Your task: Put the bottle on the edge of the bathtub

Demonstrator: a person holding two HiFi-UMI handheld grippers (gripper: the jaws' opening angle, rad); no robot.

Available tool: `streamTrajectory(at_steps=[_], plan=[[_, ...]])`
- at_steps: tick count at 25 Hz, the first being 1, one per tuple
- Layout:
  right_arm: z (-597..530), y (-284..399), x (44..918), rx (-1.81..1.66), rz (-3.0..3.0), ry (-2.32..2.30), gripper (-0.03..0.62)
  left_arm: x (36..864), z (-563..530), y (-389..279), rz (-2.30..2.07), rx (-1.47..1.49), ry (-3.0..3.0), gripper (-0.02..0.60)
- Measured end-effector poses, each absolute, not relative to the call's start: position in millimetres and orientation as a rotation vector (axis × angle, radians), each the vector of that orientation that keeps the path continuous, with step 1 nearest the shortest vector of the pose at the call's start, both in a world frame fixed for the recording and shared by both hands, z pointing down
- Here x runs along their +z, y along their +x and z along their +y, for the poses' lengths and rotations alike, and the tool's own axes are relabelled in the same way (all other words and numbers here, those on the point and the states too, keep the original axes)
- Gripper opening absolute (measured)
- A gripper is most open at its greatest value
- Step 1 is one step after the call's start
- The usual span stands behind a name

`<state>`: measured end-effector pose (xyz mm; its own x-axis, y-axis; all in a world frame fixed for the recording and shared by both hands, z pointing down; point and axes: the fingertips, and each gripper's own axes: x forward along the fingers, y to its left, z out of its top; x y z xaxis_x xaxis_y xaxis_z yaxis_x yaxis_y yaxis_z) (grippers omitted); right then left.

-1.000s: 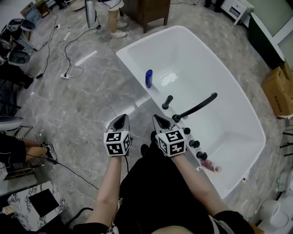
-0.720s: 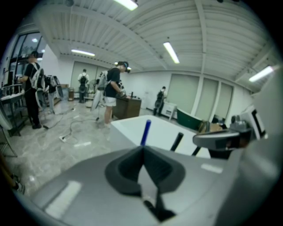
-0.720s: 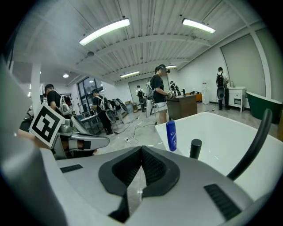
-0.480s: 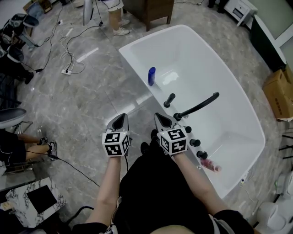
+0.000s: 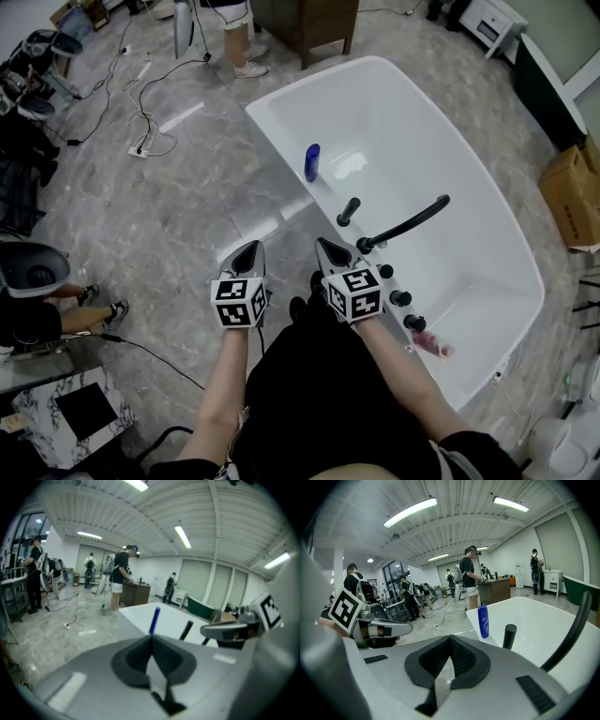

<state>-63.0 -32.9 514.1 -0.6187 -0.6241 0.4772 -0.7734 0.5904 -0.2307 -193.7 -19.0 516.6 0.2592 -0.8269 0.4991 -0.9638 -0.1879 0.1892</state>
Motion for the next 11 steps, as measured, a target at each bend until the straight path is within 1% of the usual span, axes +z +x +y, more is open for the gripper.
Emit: streamTrajectory(at_steps=[11], plan=[[-39.2,-61.7,514.7,0.611,-2.481,1.133,0.002,516.5,-19.7,-196.5,-1.632,0.393,2.065,0.006]])
